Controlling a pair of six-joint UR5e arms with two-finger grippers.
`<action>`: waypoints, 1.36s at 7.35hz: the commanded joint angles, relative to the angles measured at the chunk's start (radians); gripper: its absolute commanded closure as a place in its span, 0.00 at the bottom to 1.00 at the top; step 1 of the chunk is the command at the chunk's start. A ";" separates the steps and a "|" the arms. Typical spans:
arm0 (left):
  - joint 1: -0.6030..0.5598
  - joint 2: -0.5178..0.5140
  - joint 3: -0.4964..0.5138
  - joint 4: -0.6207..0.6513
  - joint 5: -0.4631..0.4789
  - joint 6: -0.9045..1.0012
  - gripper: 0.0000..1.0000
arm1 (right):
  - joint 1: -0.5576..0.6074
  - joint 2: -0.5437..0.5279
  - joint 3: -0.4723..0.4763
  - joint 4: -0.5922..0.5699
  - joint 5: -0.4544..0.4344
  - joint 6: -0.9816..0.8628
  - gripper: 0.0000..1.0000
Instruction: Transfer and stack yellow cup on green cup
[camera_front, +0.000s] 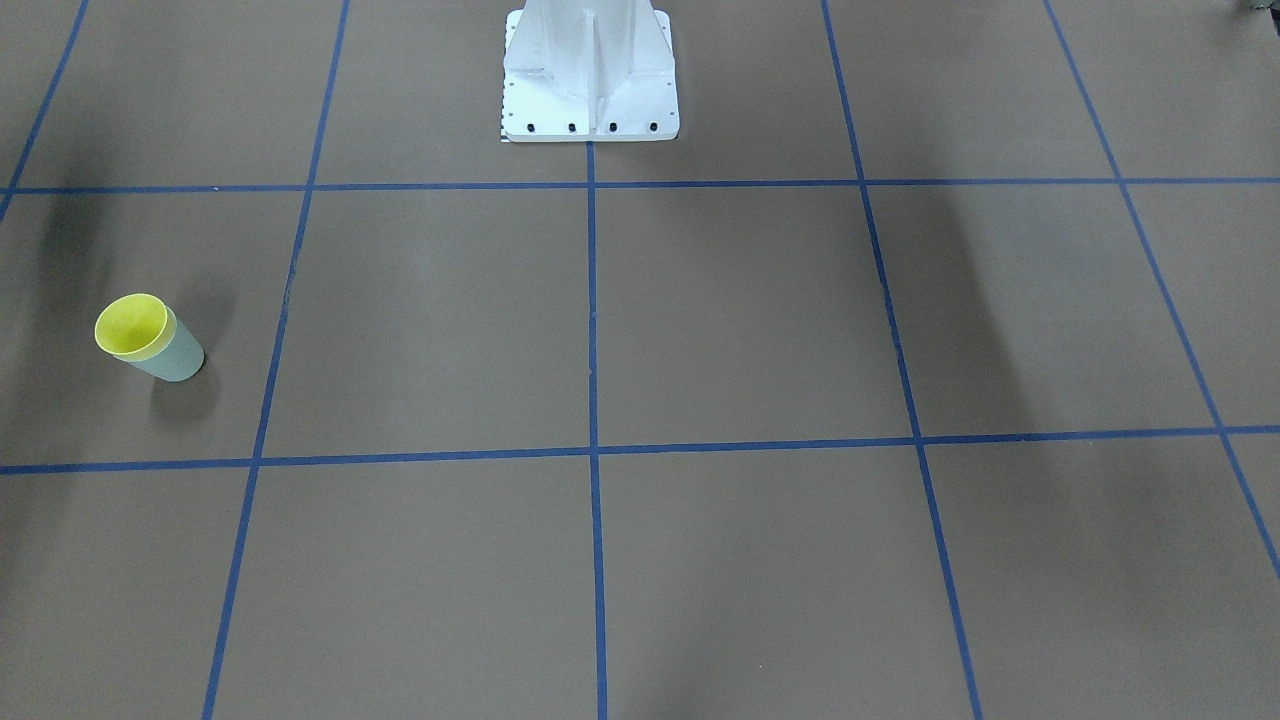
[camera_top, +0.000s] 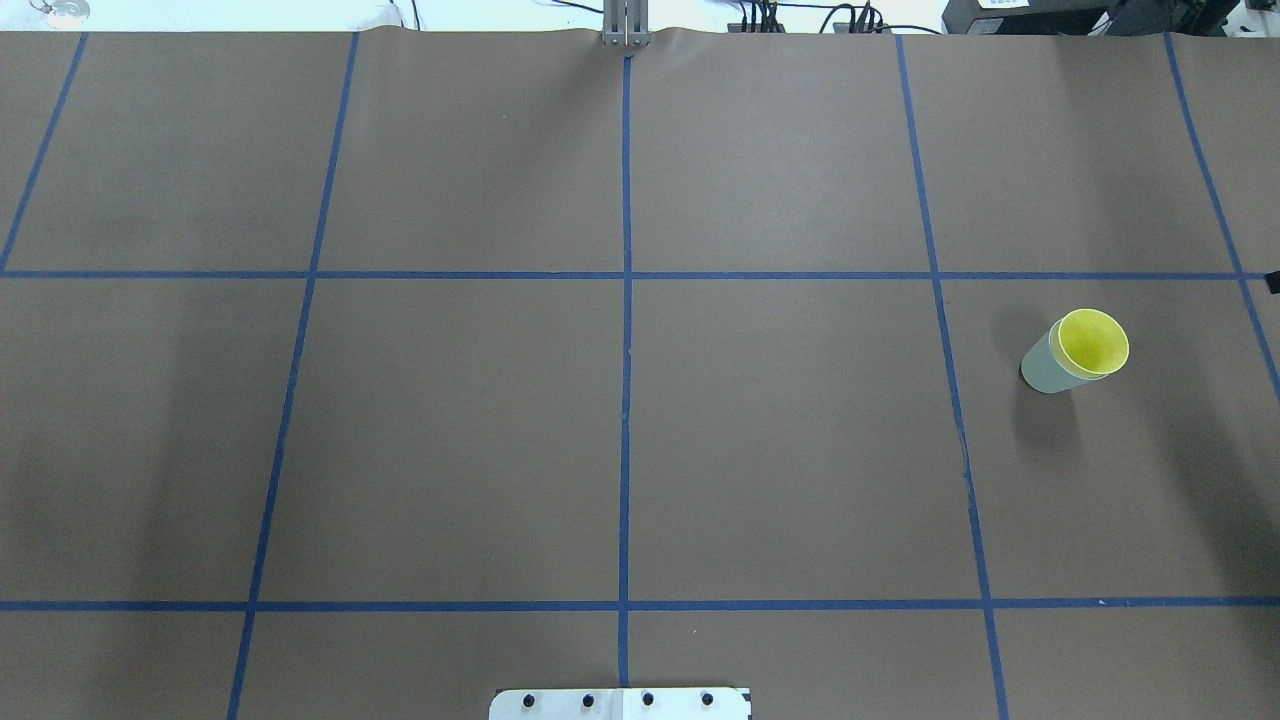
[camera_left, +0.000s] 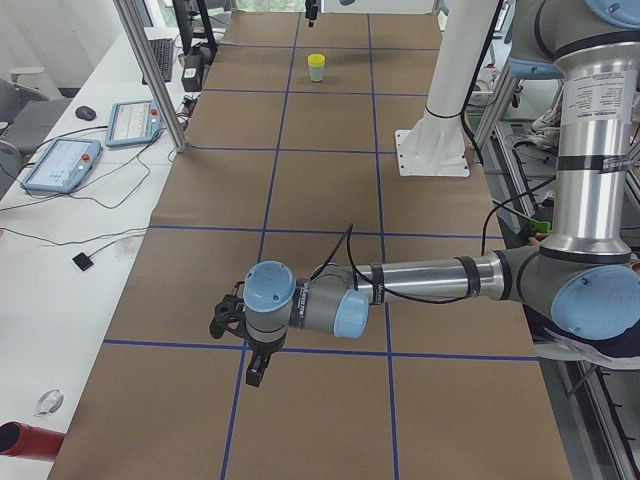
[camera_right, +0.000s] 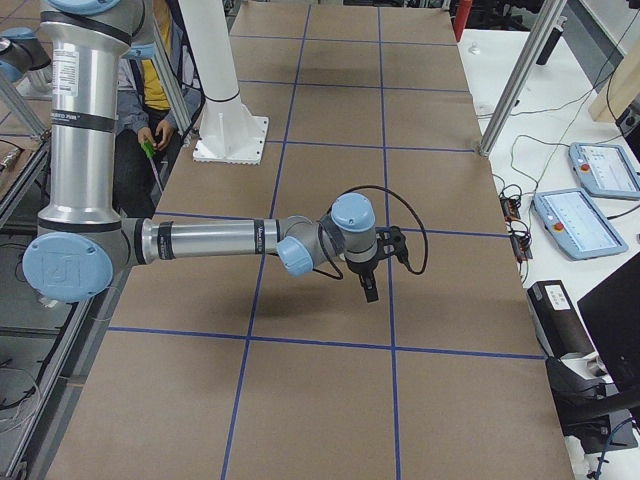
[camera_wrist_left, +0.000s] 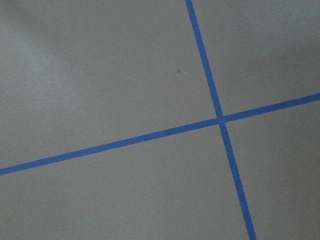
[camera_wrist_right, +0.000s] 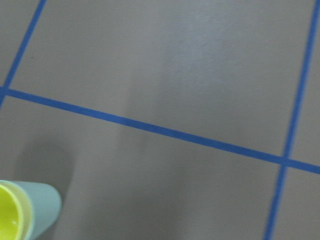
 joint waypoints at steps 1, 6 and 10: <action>0.001 0.019 0.007 0.003 0.000 -0.002 0.00 | 0.176 0.029 0.068 -0.455 0.007 -0.344 0.00; -0.017 0.067 -0.135 0.279 -0.049 0.011 0.00 | 0.177 -0.003 0.039 -0.457 0.005 -0.378 0.00; -0.021 0.114 -0.203 0.276 -0.041 0.011 0.00 | 0.177 0.001 0.026 -0.457 0.005 -0.378 0.00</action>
